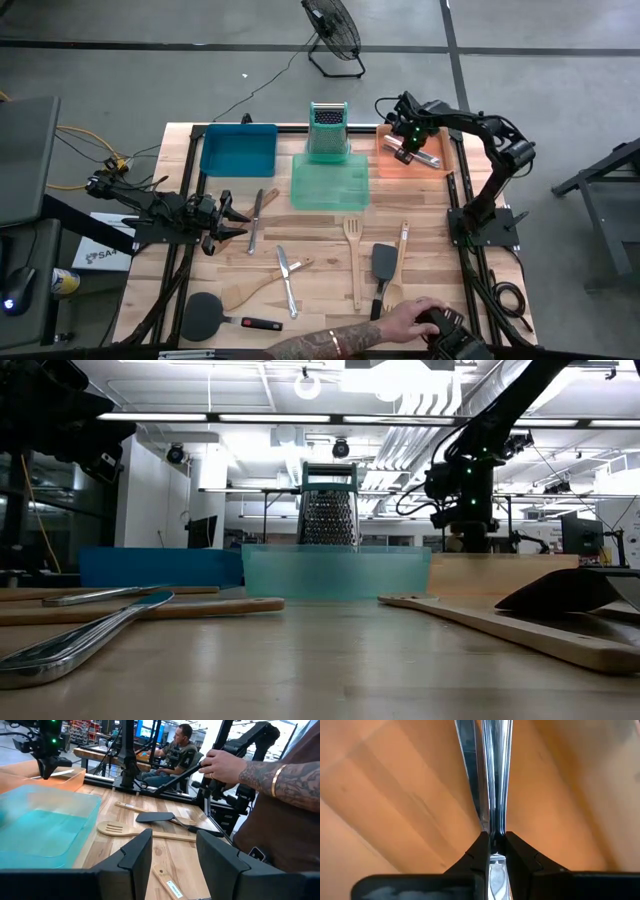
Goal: Pick & Place Kitchen Items
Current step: Put the silver knife into the orange bin
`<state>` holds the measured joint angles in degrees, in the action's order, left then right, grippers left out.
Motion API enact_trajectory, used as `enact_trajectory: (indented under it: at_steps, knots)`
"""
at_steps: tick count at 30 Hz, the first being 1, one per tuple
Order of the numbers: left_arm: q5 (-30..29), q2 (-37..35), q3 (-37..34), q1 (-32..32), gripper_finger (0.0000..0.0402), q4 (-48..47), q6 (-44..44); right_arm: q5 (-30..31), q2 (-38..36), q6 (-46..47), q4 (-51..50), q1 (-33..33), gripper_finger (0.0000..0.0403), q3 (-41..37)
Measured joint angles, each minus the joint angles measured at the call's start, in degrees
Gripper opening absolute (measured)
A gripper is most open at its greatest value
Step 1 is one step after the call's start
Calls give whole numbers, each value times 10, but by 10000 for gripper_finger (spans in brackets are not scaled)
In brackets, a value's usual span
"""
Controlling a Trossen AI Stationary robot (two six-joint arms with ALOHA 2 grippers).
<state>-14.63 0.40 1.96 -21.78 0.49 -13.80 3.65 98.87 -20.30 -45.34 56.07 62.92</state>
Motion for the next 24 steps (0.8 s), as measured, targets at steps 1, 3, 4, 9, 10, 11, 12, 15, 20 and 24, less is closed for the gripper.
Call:
enact_trajectory:
  at_steps: [1, 3, 4, 9, 10, 11, 12, 15, 20, 24]
  knots:
    - [0, 0, 0, 0, 152, 0, 0, -5, 0, -7, 0, 0, 31, 0]
    - [0, 0, 0, 0, 152, 0, 0, -14, 0, -14, 0, 0, 31, 0]
    - [0, 0, 0, 0, 152, 0, 0, -19, 0, -17, -1, 0, 31, 0]
    - [0, 0, 0, 0, 152, 0, 0, -41, 0, -34, -3, 0, 31, 0]
    - [0, 0, 0, 0, 152, 0, 0, -42, 0, -38, -3, 0, 31, 0]
    - [0, 0, 0, 0, 152, 0, 0, -42, 1, -40, -3, 0, 31, 0]
    - [0, 0, 0, 0, 152, 0, 0, -42, 3, -42, -3, 0, 31, 0]
    - [0, 0, 0, 0, 152, 0, 0, -47, 18, -42, -5, 2, 31, 0]
    - [0, 0, 0, 0, 152, 0, 0, -39, 31, -42, 15, 2, 31, 0]
    - [0, 0, 0, 0, 152, 0, 0, -35, 32, -55, 15, 3, 33, 0]
